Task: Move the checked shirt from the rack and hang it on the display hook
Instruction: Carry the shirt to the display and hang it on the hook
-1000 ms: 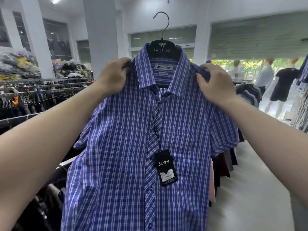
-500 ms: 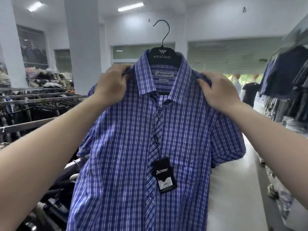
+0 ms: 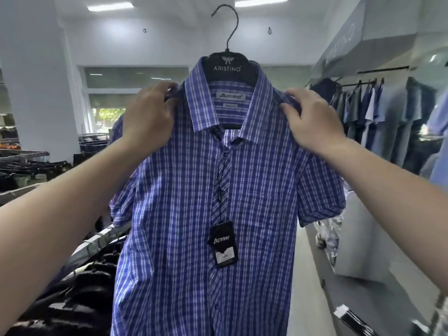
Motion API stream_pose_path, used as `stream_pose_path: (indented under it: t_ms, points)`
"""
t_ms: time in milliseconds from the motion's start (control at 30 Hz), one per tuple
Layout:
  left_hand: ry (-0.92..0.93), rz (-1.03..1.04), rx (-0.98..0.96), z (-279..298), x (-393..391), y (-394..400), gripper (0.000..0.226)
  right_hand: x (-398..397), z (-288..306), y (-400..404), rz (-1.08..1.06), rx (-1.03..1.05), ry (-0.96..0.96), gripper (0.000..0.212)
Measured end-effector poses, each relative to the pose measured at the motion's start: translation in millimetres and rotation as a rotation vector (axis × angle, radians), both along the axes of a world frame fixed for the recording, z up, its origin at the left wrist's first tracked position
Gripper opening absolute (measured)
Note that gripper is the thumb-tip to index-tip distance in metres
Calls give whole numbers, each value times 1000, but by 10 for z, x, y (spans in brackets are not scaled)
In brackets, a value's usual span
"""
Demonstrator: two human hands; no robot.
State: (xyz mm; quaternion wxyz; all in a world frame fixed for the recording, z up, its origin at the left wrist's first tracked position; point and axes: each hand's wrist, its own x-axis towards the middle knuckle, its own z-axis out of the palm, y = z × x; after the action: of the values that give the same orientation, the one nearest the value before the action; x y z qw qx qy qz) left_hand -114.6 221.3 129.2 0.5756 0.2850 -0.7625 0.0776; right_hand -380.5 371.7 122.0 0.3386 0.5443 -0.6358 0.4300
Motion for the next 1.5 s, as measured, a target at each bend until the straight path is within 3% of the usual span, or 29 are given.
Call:
stream_pose_path:
  t_ms: [733,1500]
  points:
    - [128,-585,-128,355,-1481,1790,34,-154,524,3056,-692,-69,171,34]
    - [248,-1185,-81,937,-3469,3814,29,-212,1233,5368,-1319,6,362,31]
